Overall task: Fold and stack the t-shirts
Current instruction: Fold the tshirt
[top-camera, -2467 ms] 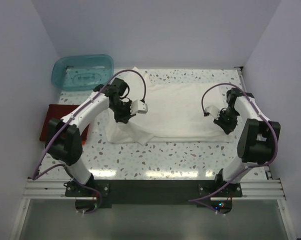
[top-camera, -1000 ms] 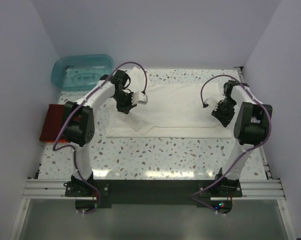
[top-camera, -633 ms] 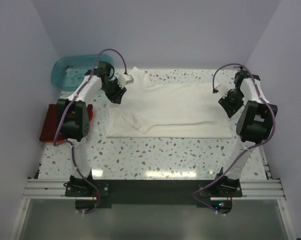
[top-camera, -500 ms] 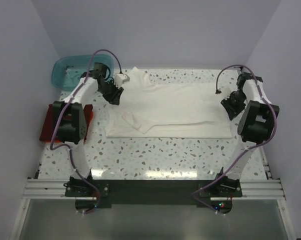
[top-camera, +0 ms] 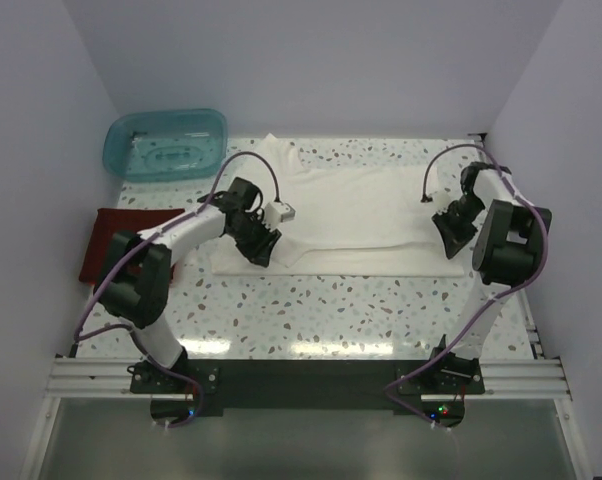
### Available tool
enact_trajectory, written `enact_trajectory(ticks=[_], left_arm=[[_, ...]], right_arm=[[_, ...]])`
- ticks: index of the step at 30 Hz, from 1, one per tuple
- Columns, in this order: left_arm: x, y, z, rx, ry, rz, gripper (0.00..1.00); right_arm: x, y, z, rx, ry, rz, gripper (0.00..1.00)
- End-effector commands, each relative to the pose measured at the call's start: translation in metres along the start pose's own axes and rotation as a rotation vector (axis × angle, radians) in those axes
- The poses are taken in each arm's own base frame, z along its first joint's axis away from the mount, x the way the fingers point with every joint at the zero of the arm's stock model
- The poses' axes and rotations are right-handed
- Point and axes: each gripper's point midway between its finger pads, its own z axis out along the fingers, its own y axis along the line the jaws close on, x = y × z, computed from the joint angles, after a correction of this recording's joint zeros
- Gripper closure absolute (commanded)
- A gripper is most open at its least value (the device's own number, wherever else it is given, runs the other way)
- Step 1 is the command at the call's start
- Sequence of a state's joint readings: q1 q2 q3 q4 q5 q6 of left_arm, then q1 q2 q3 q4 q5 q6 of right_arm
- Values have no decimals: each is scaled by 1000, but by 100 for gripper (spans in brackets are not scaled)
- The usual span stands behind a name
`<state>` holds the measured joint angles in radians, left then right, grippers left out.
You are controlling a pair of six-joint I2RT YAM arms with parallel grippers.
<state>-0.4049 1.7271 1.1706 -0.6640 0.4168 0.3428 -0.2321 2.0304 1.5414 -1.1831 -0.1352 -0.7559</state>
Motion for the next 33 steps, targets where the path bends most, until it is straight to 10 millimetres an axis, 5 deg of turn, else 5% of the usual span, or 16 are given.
enact_trajectory(ticks=[1,7,18,26,33], left_arm=[[-11,13,-3,-129,-66,-16,57],[-8,10,19,-135,-37,0,57],[-31,25,35,-176,-61,46,57],[-60,28,28,-194,-131,82,58],[-83,43,41,-218,-161,90,58]], right_arm=[[-8,7,-17,40,-75,21,96],[-1,19,-1,38,-45,14,97],[7,12,15,78,-8,0,98],[7,9,17,86,-1,-1,98],[7,8,12,93,1,-4,98]])
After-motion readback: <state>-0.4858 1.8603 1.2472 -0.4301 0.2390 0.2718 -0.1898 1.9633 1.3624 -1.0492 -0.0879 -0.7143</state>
